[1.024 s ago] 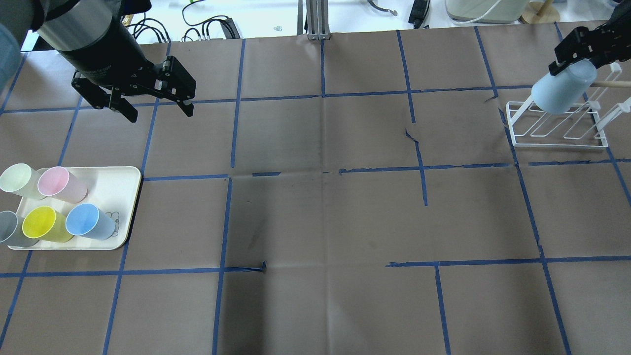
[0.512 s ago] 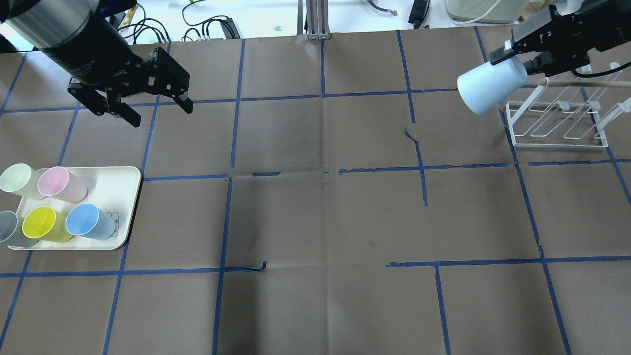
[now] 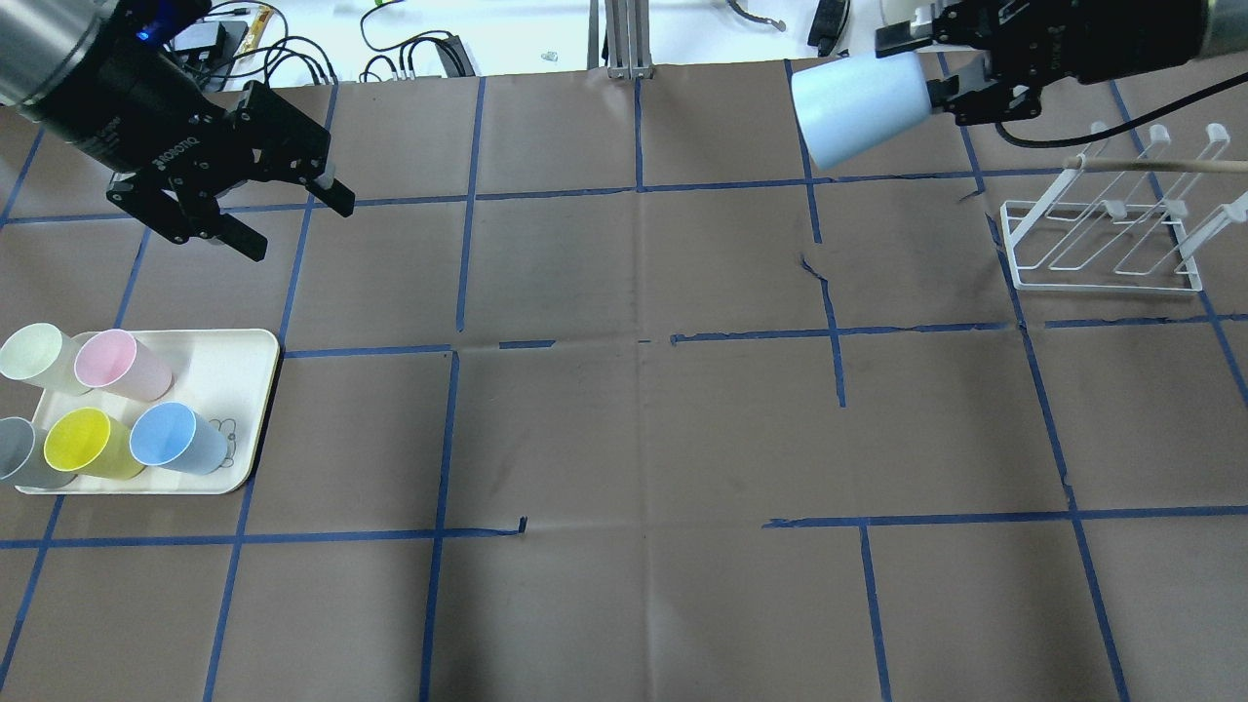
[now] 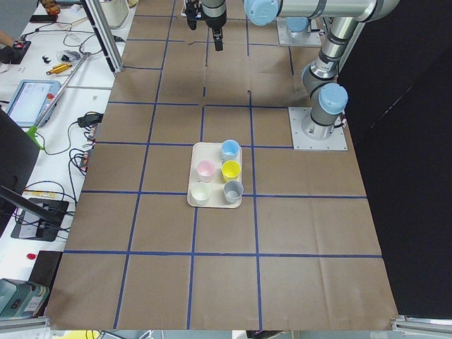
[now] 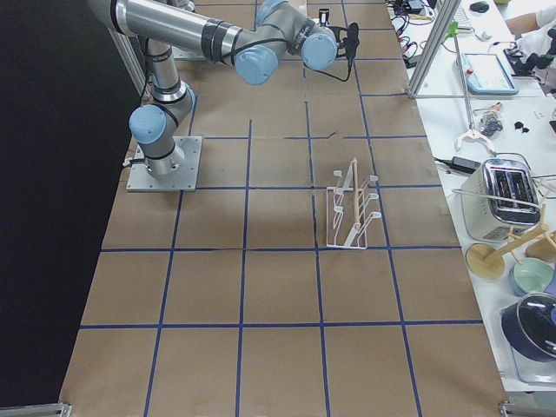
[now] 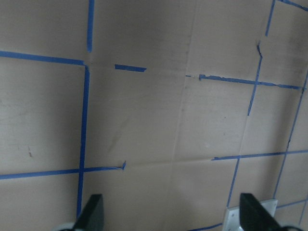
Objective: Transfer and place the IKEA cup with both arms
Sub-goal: 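Carry the cup to table center with right gripper while left gripper rises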
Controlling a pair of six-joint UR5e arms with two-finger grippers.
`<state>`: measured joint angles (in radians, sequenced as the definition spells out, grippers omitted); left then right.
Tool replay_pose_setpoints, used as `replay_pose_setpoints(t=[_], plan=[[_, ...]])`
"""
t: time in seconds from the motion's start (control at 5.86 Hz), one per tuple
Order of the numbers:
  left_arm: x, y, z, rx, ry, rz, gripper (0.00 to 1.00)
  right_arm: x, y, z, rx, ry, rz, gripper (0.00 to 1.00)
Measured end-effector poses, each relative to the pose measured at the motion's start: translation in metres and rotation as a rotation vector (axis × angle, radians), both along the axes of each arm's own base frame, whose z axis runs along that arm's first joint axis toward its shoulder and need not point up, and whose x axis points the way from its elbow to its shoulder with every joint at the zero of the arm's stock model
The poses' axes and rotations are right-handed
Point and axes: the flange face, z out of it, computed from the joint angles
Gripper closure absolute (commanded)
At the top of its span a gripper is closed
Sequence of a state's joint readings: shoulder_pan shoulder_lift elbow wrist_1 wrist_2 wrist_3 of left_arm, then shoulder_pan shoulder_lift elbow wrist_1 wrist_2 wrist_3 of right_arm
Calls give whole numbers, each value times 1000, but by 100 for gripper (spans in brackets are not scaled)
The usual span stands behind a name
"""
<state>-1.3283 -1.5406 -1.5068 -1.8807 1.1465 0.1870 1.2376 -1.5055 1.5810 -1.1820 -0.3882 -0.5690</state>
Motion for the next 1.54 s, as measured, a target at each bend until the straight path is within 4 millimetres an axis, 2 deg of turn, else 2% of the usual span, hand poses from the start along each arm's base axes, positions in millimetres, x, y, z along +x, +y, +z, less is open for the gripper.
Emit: replay_pose_setpoints(t=[0.17, 0.34, 0.51, 0.68, 1.02, 1.2, 1.37, 1.54], plan=[[12, 5, -10, 17, 63, -68, 2, 41, 3, -8, 9, -119, 12, 78], [40, 12, -21, 12, 147, -144, 2, 74, 10, -18, 28, -196, 29, 79], [68, 20, -29, -2, 246, -174, 2, 98, 16, -22, 39, -240, 46, 81], [79, 24, -34, -24, 349, -179, 2, 116, 20, -25, 47, -277, 56, 81], [77, 33, -48, -39, 578, -134, 2, 127, 24, -29, 57, -299, 64, 81], [88, 43, -57, -76, 727, -61, 2, 128, 24, -30, 58, -301, 64, 81], [108, 49, -63, -127, 812, 26, 9, 128, 24, -30, 59, -302, 63, 81], [121, 48, -66, -157, 834, 63, 4, 128, 25, -31, 60, -302, 63, 81]])
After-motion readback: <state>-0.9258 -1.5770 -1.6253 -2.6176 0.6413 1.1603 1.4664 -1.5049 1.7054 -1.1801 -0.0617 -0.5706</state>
